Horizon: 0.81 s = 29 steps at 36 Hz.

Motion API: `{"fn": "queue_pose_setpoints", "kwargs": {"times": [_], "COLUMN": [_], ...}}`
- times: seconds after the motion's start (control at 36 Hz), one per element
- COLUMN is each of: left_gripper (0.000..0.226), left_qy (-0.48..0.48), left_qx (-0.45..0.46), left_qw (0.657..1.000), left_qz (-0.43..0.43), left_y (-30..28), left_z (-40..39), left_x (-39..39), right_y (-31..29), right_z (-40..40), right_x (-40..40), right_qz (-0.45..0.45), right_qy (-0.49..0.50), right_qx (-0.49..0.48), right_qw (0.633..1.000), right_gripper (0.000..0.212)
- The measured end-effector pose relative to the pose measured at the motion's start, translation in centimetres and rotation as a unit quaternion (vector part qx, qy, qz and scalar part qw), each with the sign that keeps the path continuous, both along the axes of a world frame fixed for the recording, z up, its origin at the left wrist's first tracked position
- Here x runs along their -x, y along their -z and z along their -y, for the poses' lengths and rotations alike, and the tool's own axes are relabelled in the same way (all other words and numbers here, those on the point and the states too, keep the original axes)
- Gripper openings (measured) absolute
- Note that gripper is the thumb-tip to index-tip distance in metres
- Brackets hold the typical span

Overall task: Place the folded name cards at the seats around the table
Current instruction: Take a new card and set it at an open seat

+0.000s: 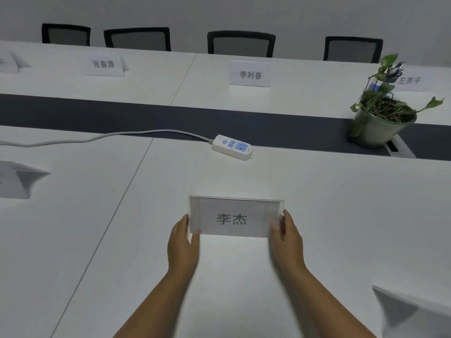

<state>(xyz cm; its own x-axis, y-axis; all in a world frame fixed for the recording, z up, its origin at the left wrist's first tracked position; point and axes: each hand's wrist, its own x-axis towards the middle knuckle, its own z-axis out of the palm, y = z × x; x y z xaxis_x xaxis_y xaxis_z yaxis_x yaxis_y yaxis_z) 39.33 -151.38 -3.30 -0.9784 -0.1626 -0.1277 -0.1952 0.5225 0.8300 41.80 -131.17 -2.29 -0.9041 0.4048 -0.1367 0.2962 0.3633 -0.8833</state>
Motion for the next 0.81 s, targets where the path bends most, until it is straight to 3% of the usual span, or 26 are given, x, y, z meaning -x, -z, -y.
{"fn": "queue_pose_setpoints", "kwargs": {"times": [0.08,0.14,0.25,0.42,0.61,0.81], "left_gripper": [0.031,0.027,0.008,0.016,0.014,0.018], "left_qy": [-0.019,-0.035,-0.048,-0.016,-0.01,-0.064], "left_qx": [0.04,0.043,0.07,0.117,0.126,0.12], "left_qw": [0.999,0.998,0.996,0.992,0.991,0.99], "left_qz": [-0.029,-0.033,-0.038,-0.035,-0.042,-0.041], "left_y": [0.9,0.9,0.9,1.2,1.2,1.4], "left_z": [-0.1,-0.3,-0.4,-0.6,-0.8,-1.2], "left_x": [-0.2,0.2,1.2,2.5,3.1,4.3], "right_y": [2.2,2.9,3.1,3.6,3.5,3.6], "right_z": [-0.2,-0.4,-1.2,-1.5,-1.3,-1.2], "right_x": [0.1,0.9,2.7,4.5,4.6,4.4], "right_qz": [-0.011,-0.013,-0.015,-0.014,-0.016,-0.037], "right_qy": [-0.004,0.009,0.034,0.067,0.076,0.067], "right_qx": [-0.086,-0.106,-0.133,-0.207,-0.222,-0.21], "right_qw": [0.996,0.994,0.99,0.976,0.972,0.975], "right_gripper": [0.016,0.009,0.017,0.025,0.042,0.023]}}
